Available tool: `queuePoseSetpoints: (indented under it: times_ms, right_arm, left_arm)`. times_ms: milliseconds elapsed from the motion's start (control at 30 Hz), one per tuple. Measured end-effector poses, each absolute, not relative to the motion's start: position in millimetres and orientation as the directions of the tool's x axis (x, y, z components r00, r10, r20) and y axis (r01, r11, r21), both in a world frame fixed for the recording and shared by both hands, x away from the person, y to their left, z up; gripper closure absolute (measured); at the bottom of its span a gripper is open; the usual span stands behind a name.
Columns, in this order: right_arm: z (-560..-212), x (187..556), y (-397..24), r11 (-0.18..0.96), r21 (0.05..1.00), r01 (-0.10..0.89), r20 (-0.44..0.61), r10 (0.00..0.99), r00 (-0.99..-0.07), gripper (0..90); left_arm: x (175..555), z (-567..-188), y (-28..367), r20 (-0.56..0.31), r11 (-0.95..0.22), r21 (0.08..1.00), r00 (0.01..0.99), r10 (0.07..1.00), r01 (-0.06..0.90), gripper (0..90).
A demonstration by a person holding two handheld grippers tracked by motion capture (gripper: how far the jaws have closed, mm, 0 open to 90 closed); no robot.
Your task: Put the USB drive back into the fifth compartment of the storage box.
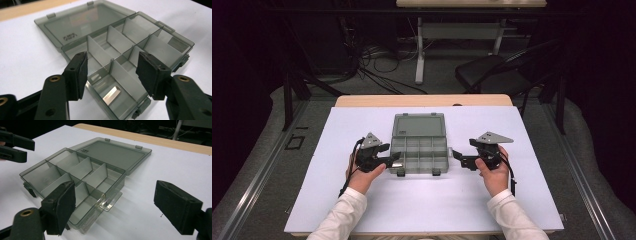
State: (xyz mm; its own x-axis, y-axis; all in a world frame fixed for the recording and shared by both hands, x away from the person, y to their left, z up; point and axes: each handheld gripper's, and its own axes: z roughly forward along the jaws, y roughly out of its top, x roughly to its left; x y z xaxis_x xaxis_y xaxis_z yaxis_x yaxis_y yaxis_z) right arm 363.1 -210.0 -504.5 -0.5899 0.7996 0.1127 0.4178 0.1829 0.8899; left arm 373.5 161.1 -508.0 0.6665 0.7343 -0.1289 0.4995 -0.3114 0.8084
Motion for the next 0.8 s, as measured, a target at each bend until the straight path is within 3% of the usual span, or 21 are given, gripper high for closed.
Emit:
queuePoseSetpoints:
  times_ms: [100,400,600,800]
  right_arm:
    - [-502.8,364.4,-209.9,0.179,0.89,0.42,0.117,0.8,-0.589,16.9]
    - [-496.3,366.4,-204.3,0.218,0.873,0.436,0.098,0.797,-0.596,14.0]
    - [-497.5,369.9,-197.5,0.239,0.854,0.462,0.1,0.796,-0.597,10.3]
    - [-496.2,377.1,-193.2,0.218,0.842,0.494,0.137,0.799,-0.585,8.8]
  left_arm:
    - [376.0,-502.6,160.0,-0.142,-0.293,0.807,0.651,0.746,0.512,39.1]
    - [394.0,-491.3,156.9,-0.213,-0.213,0.798,0.595,0.775,0.564,18.1]
    - [401.6,-486.0,159.4,-0.23,-0.184,0.812,0.594,0.771,0.553,9.8]
    - [401.3,-492.3,167.6,-0.184,-0.214,0.814,0.59,0.786,0.54,13.8]
